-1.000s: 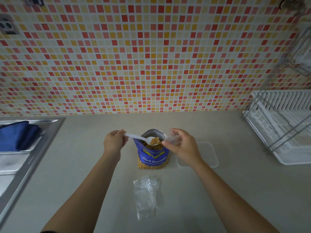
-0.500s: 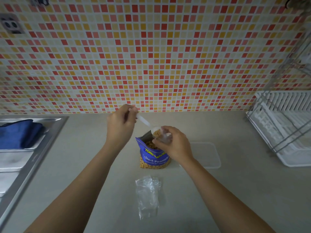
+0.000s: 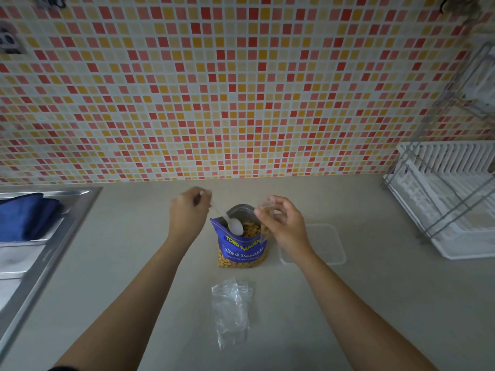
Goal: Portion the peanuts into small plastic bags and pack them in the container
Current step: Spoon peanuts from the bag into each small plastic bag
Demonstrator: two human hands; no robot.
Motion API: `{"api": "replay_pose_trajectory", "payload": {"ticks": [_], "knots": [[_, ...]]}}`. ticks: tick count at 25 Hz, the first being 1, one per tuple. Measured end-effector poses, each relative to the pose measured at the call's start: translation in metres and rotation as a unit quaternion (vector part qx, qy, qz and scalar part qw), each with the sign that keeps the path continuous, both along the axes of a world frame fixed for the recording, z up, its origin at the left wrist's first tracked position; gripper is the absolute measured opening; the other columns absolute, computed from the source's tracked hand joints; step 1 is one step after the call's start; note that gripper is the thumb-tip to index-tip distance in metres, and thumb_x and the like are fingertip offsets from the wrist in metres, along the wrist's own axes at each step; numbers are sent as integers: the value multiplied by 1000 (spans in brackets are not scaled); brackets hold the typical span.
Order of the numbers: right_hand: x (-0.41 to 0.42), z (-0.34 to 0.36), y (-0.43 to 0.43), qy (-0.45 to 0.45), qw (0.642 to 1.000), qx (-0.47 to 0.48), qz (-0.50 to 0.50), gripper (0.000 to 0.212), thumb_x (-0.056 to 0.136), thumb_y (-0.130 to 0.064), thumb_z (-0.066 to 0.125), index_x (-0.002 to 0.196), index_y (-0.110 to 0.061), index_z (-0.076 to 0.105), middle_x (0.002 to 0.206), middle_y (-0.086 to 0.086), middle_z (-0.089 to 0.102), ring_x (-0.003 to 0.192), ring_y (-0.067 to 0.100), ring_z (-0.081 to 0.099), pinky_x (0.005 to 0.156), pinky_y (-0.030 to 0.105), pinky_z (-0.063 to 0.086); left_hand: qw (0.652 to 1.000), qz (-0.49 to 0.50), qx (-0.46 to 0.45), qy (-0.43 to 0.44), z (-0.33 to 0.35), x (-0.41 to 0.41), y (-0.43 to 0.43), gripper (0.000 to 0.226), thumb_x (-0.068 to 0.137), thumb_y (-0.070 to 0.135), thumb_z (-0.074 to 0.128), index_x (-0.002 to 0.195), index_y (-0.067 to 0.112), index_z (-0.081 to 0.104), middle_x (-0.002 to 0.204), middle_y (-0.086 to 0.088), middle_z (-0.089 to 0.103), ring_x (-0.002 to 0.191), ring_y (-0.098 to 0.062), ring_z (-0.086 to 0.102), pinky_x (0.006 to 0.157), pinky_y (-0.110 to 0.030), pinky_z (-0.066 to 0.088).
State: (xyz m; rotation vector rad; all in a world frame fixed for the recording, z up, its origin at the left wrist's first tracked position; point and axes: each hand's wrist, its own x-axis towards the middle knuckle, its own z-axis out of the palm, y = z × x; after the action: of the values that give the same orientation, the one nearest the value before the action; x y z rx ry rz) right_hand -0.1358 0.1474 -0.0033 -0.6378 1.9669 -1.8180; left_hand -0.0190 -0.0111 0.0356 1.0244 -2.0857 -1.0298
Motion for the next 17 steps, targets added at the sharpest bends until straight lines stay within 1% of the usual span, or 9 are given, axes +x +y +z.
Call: {"api": "replay_pose_trajectory", "payload": {"ticks": [2, 4, 6, 8, 9, 12, 14, 16, 17], "knots": [[0, 2, 3, 13, 1000, -22, 3, 37, 65, -37, 80, 94, -36, 57, 99, -3, 70, 83, 16, 70, 73, 36, 56, 996, -23, -6, -86, -17, -1, -1, 26, 93, 22, 48, 99, 3, 65, 85, -13, 68, 77, -27, 62, 62, -26, 44], [2, 6, 7, 40, 999, -12, -12, 39, 62, -42, 80, 93, -37, 57, 95, -4, 70, 78, 17, 70, 70, 36, 58, 993, -4, -8, -114, -21, 0, 2, 36, 92, 28, 53, 119, 6, 56, 110, -14, 62, 91, -23, 59, 72, -28, 48], [4, 15, 12, 59, 998, -6, -29, 37, 65, -39, 80, 93, -31, 57, 89, -6, 69, 70, 11, 69, 61, 27, 57, 994, 18, -68, -80, -18, 2, 10, 45, 89, 28, 58, 129, 11, 46, 126, -13, 49, 106, -23, 53, 87, -34, 47], [2, 20, 15, 72, 996, 10, -52, 37, 67, -36, 80, 93, -24, 58, 87, -8, 68, 63, 5, 66, 53, 14, 50, 993, -5, -117, 21, -11, 7, 27, 33, 87, 11, 56, 120, 11, 53, 118, -7, 53, 92, -10, 56, 79, -23, 47], [1, 20, 17, 70, 995, 18, -67, 37, 66, -38, 80, 91, -23, 58, 86, -7, 68, 62, 3, 65, 52, 13, 48, 992, -52, -101, 49, -9, 9, 42, 27, 85, 5, 55, 111, 13, 58, 107, -2, 59, 82, -5, 58, 72, -17, 46], [-2, 16, 26, 42, 994, 53, -89, 43, 58, -53, 80, 85, -28, 57, 83, -6, 68, 68, 9, 66, 60, 24, 54, 976, -203, 67, 34, -19, 8, 92, 19, 82, 14, 64, 99, 22, 64, 88, 9, 69, 81, 1, 64, 70, -11, 50], [-7, 9, 34, -5, 993, 92, -78, 49, 54, -61, 77, 87, -30, 57, 84, -4, 68, 75, 13, 67, 69, 33, 57, 958, -211, 192, 24, -37, -1, 113, 21, 79, 23, 71, 99, 17, 66, 88, 3, 71, 83, -7, 66, 77, -21, 53], [-11, 4, 50, -53, 991, 113, -56, 47, 65, -56, 73, 98, -25, 60, 86, 0, 70, 74, 13, 68, 71, 32, 57, 943, -183, 272, 51, -53, -9, 126, 16, 79, 18, 71, 88, 7, 65, 81, -5, 68, 77, -16, 63, 79, -30, 53], [-13, 1, 61, -83, 990, 111, -38, 44, 74, -51, 69, 104, -20, 61, 88, 1, 71, 74, 14, 68, 71, 30, 57, 931, -178, 312, 66, -58, -12, 133, 12, 81, 13, 69, 80, 4, 62, 75, -7, 64, 73, -16, 60, 76, -28, 54]]}}
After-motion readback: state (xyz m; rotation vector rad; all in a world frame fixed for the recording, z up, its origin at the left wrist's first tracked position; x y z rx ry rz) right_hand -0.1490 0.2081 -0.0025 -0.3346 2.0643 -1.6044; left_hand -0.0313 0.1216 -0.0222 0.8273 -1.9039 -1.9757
